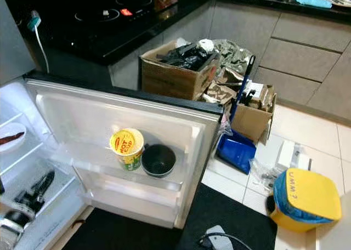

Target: Restocking fridge

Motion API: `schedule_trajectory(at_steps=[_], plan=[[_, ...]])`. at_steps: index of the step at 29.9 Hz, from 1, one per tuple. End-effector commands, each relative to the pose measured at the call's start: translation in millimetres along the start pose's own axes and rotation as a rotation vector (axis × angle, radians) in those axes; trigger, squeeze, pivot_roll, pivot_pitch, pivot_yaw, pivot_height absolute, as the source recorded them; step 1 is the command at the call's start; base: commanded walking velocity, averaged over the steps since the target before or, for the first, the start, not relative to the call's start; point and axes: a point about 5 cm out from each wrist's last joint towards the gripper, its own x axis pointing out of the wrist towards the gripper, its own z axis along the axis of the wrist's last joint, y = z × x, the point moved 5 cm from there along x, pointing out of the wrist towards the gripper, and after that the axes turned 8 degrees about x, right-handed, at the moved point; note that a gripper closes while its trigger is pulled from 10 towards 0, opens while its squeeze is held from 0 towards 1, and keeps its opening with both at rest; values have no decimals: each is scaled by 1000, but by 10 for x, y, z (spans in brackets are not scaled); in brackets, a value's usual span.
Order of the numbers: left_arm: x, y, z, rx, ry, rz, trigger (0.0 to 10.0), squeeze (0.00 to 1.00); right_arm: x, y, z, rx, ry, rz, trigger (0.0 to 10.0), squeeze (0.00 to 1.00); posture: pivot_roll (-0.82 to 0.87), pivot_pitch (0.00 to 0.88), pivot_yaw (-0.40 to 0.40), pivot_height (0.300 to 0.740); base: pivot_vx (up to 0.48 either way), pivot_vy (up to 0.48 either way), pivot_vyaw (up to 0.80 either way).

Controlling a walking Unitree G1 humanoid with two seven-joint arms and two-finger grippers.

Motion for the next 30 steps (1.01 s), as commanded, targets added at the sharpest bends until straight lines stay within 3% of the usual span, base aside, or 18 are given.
schedule_trajectory(at_steps=[1, 3, 6, 7, 9, 11, 12, 13, 14, 15, 19, 23, 30], plan=[[-46, 96, -190, 21, 63, 88, 10000, 0, -22, -43, -100, 1, 32, -28, 10000, 0, -54, 37, -22, 740, 0, 0, 0], [-121, 185, -423, 110, 170, 165, 10000, 0, -28, -74, -143, -2, 44, -65, 10000, 0, -55, 35, -20, 740, 0, 0, 0], [-161, 210, -548, 160, 230, 190, 10000, 0, -34, -108, -160, -5, 49, -97, 10000, 0, -54, 33, -17, 740, 0, 0, 0], [-221, 240, -699, 205, 301, 215, 10000, 0, -47, -163, -177, -11, 55, -143, 10000, 0, -51, 32, -16, 740, 0, 0, 0], [-221, 240, -699, 205, 301, 215, 10000, 0, -47, -163, -177, -11, 55, -143, 10000, 0, -51, 32, -16, 740, 0, 0, 0], [-474, 312, -1163, 320, 521, 258, 10000, 0, -127, -410, -164, -42, 52, -327, 10000, 0, -42, 28, -9, 740, 0, 0, 0], [-474, 312, -1163, 320, 521, 258, 10000, 0, -127, -410, -164, -42, 52, -327, 10000, 0, -42, 28, -9, 740, 0, 0, 0], [-607, 317, -1370, 357, 615, 255, 10000, 0, -168, -504, -154, -44, 48, -393, 10000, 0, -42, 28, -9, 740, 0, 0, 0], [-607, 317, -1370, 357, 615, 255, 10000, 0, -168, -504, -154, -44, 48, -393, 10000, 0, -42, 28, -9, 740, 0, 0, 0], [-768, 271, -1642, 371, 721, 239, 10000, 0, -206, -585, -133, -42, 42, -444, 10000, 0, -41, 21, -19, 740, 0, 0, 0], [-798, 220, -1742, 403, 756, 227, 10000, 0, -213, -603, -118, -57, 45, -452, 10000, 0, -39, 19, -23, 740, 0, 0, 0], [-811, 133, -1843, 524, 817, 144, 10000, 0, -246, -684, -48, -88, 38, -502, 10000, 0, -38, 6, -23, 740, 0, -305, 0], [-792, 90, -1864, 581, 833, 107, 10000, 0, -239, -694, 24, -97, 26, -517, 10000, 0, -29, 0, -26, 740, 0, -372, 0]])
